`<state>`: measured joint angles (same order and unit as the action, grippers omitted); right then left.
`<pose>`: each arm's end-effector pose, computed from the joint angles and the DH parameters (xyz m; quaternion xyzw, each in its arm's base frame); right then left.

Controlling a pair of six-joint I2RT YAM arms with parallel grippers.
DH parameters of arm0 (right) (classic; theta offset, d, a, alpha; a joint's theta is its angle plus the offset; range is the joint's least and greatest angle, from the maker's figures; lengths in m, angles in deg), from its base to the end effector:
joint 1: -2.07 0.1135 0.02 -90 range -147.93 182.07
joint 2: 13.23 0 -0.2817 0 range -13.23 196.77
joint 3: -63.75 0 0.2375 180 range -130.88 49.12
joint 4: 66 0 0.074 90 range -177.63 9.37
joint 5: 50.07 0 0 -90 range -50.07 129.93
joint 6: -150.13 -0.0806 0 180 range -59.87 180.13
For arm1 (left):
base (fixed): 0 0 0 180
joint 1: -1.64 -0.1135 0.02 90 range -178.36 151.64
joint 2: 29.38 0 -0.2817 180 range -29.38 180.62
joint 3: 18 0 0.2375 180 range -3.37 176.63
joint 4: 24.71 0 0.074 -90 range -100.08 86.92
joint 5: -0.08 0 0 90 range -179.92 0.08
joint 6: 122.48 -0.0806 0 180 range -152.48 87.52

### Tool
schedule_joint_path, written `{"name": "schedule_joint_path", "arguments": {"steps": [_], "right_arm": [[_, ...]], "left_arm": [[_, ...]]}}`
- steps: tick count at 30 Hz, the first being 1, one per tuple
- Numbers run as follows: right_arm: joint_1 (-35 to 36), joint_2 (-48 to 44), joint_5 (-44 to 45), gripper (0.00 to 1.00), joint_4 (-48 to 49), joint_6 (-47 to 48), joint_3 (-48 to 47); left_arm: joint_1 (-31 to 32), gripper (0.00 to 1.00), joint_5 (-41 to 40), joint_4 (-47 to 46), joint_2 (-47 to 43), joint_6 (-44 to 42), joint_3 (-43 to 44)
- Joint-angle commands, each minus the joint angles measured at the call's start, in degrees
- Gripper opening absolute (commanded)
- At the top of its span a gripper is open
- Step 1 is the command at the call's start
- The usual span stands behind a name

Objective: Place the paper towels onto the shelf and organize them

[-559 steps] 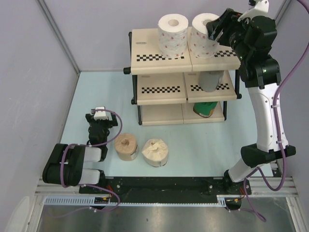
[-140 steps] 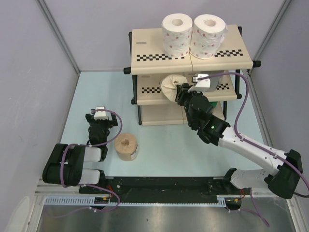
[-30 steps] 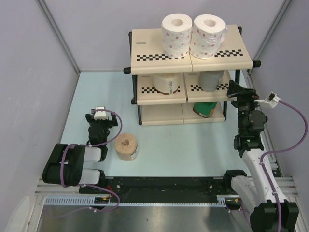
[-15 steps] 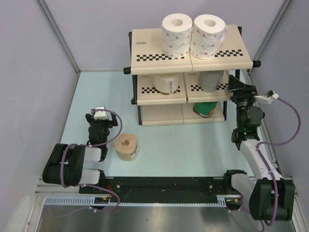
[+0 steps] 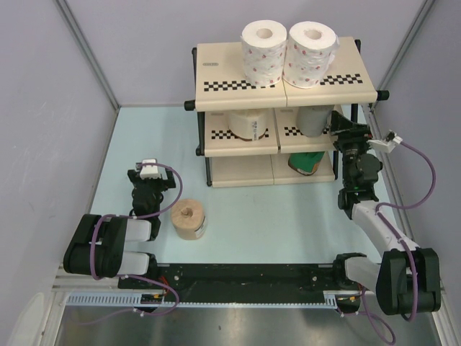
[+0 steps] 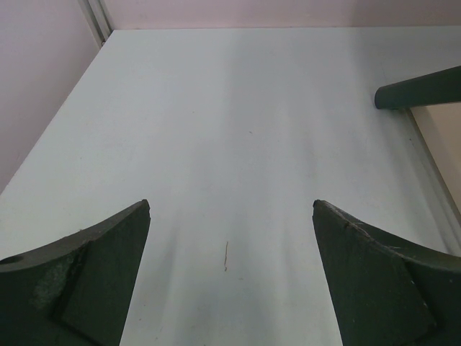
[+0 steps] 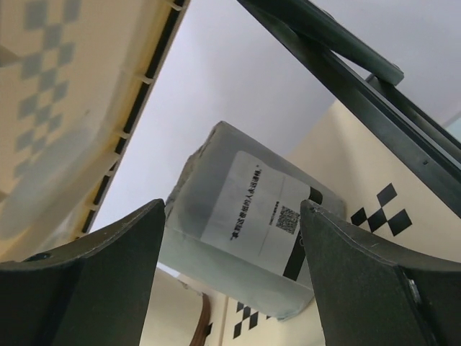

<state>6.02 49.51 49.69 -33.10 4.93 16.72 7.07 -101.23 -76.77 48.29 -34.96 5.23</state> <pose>0.2665 0.0047 0.3450 0.3175 0.5036 0.3519 0.7224 0.2512 -0.0080 0.1891 -0.0185 0.7211 0.0534 0.6905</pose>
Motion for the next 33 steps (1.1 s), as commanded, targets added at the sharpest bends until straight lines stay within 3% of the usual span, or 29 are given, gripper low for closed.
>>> {"name": "schedule_joint_path", "arguments": {"steps": [1,13,21,33], "right_arm": [[1.1,2.5,4.5,0.80,4.8,1.5,-4.1],[1.7,8.9,6.1,0.80,7.0,1.9,-8.7],[1.6,12.1,6.7,0.88,6.5,3.9,-12.5],[1.1,17.9,4.8,0.88,5.7,1.5,-16.8]], "left_arm": [[-0.2,1.00,1.2,-2.1,-0.9,0.4,0.7],[-0.2,1.00,1.2,-2.1,-0.8,0.4,0.7],[-0.2,1.00,1.2,-2.1,-0.9,0.5,0.7],[-0.2,1.00,1.2,-2.1,-0.9,0.4,0.7]]}}
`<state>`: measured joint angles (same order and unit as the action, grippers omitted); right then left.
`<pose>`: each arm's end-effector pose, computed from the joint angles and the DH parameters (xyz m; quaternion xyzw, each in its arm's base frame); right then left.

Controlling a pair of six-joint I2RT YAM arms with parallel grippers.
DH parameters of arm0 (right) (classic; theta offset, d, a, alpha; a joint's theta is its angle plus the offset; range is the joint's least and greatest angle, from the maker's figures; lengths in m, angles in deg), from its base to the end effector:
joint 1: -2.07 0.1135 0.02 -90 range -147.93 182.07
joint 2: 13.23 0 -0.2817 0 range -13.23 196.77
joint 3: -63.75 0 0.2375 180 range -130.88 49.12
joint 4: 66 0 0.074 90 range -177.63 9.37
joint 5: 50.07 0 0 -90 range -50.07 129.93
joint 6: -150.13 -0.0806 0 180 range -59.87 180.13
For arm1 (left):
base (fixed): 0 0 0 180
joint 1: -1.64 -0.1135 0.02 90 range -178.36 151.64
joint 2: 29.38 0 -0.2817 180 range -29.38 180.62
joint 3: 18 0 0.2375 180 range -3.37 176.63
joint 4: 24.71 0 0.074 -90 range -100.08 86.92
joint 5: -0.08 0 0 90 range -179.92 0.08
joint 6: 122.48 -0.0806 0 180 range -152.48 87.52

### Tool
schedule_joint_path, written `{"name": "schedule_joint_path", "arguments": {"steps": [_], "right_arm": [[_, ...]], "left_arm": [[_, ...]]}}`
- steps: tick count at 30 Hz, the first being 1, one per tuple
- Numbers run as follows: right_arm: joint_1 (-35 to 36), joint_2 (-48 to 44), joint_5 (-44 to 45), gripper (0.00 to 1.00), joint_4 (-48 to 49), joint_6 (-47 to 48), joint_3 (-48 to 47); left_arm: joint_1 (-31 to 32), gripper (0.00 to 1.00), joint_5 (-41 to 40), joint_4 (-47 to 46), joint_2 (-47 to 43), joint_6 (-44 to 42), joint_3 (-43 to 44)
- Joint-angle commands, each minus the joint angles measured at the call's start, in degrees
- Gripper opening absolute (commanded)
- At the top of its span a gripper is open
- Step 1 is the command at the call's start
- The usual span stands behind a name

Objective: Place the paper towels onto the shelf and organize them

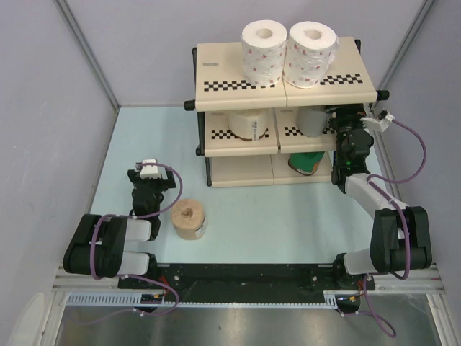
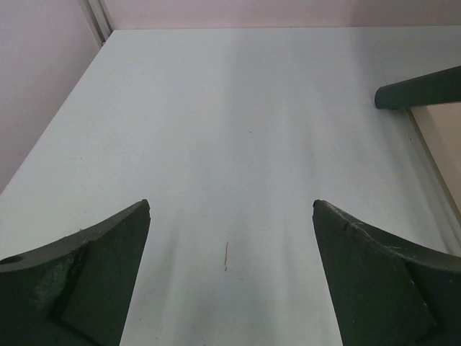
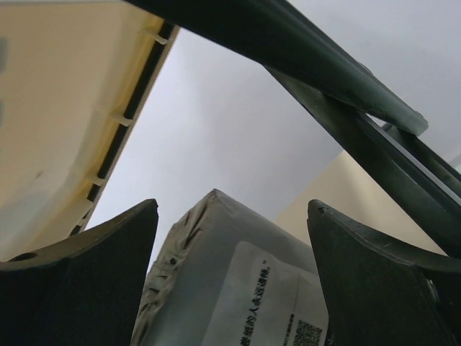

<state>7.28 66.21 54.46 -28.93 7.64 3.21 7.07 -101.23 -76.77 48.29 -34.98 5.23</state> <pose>0.3380 0.0105 0.3609 0.3271 0.4920 0.3227 0.7395 0.2512 -0.0080 0.1891 -0.0184 0.7211 0.0535 0.6905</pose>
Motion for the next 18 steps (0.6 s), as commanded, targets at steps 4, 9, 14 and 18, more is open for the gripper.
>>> {"name": "schedule_joint_path", "arguments": {"steps": [4,9,14,18], "right_arm": [[-0.3,1.9,-0.9,0.87,-1.5,-1.5,-4.6],[-0.9,3.2,-4.8,0.86,-1.1,-1.7,-5.6],[-1.5,4.8,-9.7,0.86,-1.3,-2.1,-7.1],[-1.5,6.1,-12.8,0.86,-2.0,-2.2,-7.9]], "left_arm": [[-0.2,1.00,1.2,-2.1,-0.9,0.3,0.7],[-0.2,1.00,1.2,-2.2,-0.9,0.4,0.7],[-0.2,1.00,1.2,-2.2,-0.8,0.4,0.7],[-0.2,1.00,1.2,-2.1,-0.8,0.4,0.7]]}}
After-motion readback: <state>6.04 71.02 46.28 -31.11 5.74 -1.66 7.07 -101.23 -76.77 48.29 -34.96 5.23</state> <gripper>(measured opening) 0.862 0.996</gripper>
